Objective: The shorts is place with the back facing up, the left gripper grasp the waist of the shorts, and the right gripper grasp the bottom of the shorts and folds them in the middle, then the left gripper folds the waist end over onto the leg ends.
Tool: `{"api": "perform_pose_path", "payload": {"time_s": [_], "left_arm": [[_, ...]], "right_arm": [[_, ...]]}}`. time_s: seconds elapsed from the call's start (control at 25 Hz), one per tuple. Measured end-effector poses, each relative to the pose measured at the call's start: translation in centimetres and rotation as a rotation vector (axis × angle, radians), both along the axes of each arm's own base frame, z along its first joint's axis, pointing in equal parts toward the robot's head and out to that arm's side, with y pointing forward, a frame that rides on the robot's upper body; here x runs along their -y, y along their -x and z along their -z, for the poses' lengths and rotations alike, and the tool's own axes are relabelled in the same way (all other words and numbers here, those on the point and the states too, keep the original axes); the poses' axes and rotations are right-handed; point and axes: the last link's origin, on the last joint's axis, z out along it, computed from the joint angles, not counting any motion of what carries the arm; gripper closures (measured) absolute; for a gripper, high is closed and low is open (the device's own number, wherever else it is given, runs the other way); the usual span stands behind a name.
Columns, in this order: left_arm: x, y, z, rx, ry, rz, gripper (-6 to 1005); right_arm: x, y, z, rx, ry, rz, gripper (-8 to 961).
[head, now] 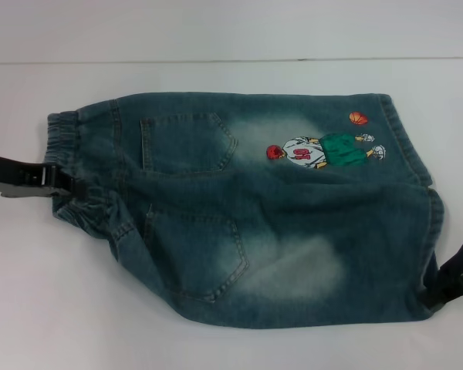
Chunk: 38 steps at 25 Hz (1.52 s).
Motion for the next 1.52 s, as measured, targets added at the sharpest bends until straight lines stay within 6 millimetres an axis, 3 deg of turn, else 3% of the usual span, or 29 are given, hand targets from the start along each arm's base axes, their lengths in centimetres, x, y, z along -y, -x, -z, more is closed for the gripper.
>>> {"api": "perform_pose_path", "payload": {"time_s": [0.44, 0.64, 0.92, 1.16, 1.28, 1.52], "left_arm": [[0.0, 0.0, 0.0, 0.002, -0.003, -0.001, 957], [-0.3, -0.1, -0.4, 0.047, -0.046, -0.013, 957], [-0.3, 0.2, -2.8, 0.267, -0.241, -0.049, 958], [-0.9, 1.5, -2.6, 0.308, -0.359, -0.093, 958], [-1.4, 2.2, -1.8, 0.295, -0.401, -0.116, 958], [-2.4, 3.3, -0.8, 0.269, -0.496, -0.137, 958]], "right_arm": [[0.0, -0.4, 0.0, 0.001, -0.018, 0.006, 953], [-0.4, -0.5, -0.9, -0.068, -0.088, 0.004, 952], [-1.7, -1.1, -4.3, -0.390, -0.440, 0.043, 951], [-2.7, -1.8, -3.1, -0.519, -0.665, 0.083, 950], [-4.0, -2.4, -2.5, -0.553, -0.865, 0.116, 949], [-5.6, -3.0, -1.5, -0.538, -1.026, 0.152, 948]]}}
